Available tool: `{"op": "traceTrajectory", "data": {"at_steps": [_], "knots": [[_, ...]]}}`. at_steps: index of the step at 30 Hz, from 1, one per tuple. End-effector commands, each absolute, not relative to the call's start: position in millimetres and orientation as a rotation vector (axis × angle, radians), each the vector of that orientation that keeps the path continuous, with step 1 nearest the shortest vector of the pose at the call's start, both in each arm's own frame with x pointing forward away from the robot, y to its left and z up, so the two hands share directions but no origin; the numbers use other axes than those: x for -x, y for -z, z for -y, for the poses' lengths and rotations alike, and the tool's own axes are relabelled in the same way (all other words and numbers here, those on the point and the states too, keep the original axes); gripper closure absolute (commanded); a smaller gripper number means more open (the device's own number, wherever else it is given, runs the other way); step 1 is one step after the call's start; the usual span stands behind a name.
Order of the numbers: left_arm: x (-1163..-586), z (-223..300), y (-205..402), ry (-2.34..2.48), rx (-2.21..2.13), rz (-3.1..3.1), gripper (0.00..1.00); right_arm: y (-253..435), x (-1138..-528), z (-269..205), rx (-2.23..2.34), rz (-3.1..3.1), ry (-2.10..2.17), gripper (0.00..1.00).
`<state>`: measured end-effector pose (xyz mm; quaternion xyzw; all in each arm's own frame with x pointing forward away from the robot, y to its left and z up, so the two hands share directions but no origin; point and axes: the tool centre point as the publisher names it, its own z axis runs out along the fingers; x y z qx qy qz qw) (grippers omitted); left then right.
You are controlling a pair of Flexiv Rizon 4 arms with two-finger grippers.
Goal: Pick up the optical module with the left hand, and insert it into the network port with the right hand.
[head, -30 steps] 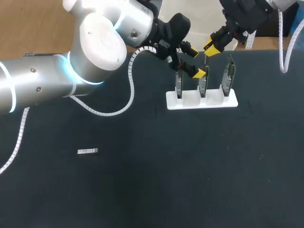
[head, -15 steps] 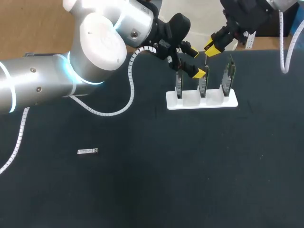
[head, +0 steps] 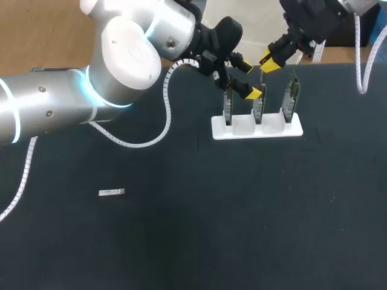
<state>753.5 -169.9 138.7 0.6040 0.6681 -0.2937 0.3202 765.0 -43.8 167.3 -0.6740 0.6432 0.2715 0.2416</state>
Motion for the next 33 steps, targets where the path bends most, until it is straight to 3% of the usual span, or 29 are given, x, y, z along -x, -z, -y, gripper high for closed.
{"op": "traceTrajectory", "data": {"at_steps": [1,18,19,20,21,33], "knots": [[-754.7,171.2,-139.1,0.77,-1.59,-1.761,0.0,-166.4,-764.7,43.9,1.84,-1.758,-0.742,1.0],[-754.7,171.2,-139.1,0.77,-1.59,-1.761,0.0,-160.1,-765.4,44.7,1.835,-1.773,-0.754,1.0],[-754.7,171.2,-139.1,0.77,-1.59,-1.761,0.0,-160.0,-765.3,44.9,1.836,-1.774,-0.755,0.92],[-754.7,171.2,-139.1,0.77,-1.59,-1.761,0.0,-160.0,-765.2,44.9,1.837,-1.775,-0.754,0.37],[-754.7,171.2,-139.1,0.77,-1.59,-1.761,0.0,-160.5,-764.7,45.4,1.838,-1.77,-0.756,0.0],[-754.7,171.2,-139.1,0.77,-1.59,-1.761,0.0,-169.0,-764.9,52.7,1.79,-1.752,-0.809,0.0]]}}
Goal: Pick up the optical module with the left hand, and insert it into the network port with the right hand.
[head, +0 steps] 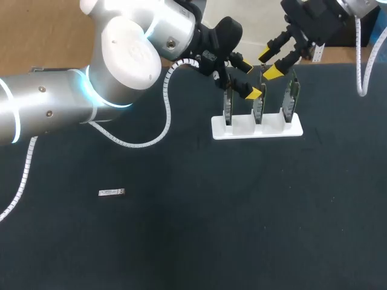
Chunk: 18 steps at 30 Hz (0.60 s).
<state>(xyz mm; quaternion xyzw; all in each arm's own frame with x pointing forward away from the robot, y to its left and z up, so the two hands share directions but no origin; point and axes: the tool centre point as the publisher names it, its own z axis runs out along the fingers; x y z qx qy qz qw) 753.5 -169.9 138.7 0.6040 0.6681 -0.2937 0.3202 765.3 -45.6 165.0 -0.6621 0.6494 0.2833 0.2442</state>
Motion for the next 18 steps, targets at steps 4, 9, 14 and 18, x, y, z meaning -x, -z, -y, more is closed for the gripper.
{"op": "traceTrajectory", "data": {"at_steps": [4,9,14,18], "knots": [[-755,171,-139,0.77,-1.59,-1.761,0.0,-177,-765,56,1.796,-1.708,-0.865,0.0],[-755,171,-139,0.77,-1.59,-1.761,0.0,-187,-762,57,1.871,-1.651,-0.887,0.0],[-755,171,-139,0.77,-1.59,-1.761,0.0,-192,-763,59,1.852,-1.643,-0.872,0.0],[-755,171,-139,0.77,-1.59,-1.761,0.0,-194,-762,59,1.829,-1.65,-0.84,1.0]]}}
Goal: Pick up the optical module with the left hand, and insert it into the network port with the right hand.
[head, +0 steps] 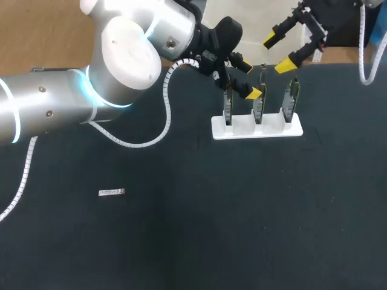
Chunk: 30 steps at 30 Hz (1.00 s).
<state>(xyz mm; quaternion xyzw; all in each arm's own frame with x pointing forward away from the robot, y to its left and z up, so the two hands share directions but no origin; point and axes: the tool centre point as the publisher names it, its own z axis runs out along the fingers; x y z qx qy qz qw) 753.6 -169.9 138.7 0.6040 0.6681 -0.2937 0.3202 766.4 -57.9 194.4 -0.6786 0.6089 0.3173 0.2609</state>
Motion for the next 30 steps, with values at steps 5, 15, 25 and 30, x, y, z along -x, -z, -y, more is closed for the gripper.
{"op": "traceTrajectory", "data": {"at_steps": [5,15,25,30], "knots": [[-755,171,-139,0.77,-1.59,-1.761,0.0,-195,-760,55,1.821,-1.65,-0.822,1.0],[-755,171,-139,0.77,-1.59,-1.761,0.0,-197,-765,45,1.814,-1.641,-0.807,1.0],[-755,171,-139,0.77,-1.59,-1.761,0.0,-192,-766,41,1.837,-1.654,-0.797,1.0],[-755,171,-139,0.77,-1.59,-1.761,0.0,-190,-765,41,1.84,-1.661,-0.801,1.0]]}}
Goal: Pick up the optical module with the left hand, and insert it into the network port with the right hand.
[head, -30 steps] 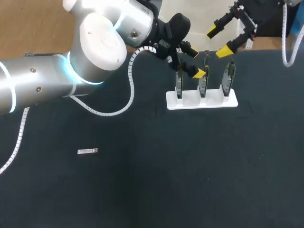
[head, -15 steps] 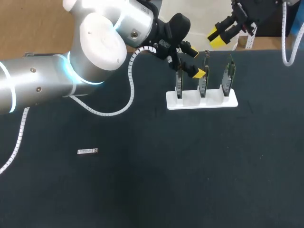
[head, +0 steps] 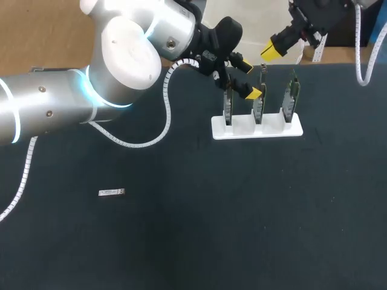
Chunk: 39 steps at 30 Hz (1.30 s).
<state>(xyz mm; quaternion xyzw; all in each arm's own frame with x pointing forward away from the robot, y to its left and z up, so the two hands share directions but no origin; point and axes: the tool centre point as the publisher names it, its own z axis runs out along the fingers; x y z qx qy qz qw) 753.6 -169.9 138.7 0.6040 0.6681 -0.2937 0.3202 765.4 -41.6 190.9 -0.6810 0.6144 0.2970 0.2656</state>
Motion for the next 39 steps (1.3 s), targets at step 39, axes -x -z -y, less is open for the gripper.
{"op": "traceTrajectory", "data": {"at_steps": [39], "knots": [[-755,171,-139,0.77,-1.59,-1.761,0.0,-156,-765,44,1.801,-1.759,-0.822,1.0]]}}
